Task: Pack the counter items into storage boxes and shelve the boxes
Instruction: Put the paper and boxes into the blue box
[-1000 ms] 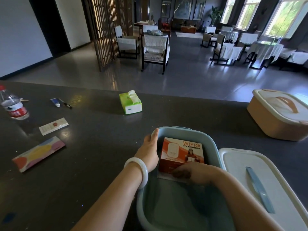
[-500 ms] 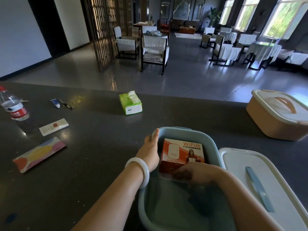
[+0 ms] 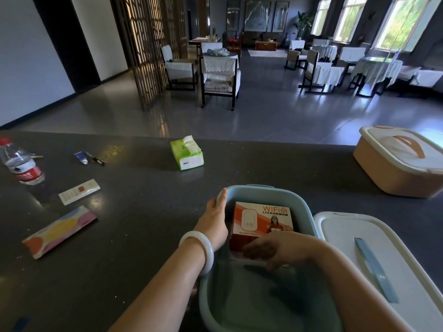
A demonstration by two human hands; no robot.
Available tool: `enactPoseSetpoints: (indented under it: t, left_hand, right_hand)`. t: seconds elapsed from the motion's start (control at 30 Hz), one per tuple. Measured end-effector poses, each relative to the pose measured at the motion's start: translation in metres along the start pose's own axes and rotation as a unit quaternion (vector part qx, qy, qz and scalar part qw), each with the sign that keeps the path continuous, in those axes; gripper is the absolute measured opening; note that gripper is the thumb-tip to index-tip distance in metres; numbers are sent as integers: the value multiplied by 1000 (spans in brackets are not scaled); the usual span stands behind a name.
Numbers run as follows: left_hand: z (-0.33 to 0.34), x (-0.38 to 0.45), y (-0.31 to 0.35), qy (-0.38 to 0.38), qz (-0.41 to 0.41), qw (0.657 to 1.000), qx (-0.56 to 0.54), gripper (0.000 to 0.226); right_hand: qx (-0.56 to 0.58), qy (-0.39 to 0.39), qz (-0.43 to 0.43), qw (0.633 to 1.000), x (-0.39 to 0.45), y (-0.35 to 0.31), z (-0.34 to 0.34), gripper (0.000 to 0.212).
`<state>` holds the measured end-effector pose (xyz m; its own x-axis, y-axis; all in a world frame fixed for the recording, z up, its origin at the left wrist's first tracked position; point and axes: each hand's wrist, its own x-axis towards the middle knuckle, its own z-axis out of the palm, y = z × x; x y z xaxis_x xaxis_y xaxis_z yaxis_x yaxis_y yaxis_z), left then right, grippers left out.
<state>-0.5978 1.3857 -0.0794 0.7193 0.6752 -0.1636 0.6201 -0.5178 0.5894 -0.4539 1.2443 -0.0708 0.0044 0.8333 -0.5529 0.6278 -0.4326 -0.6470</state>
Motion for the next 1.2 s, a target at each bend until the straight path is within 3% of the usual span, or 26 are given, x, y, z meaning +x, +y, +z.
enactPoseSetpoints:
  t: [1.2]
  left_hand:
    - [1,3,-7,1,6,999,-44,88]
  right_hand:
    - [-24,31,9,999,12,13,4,65]
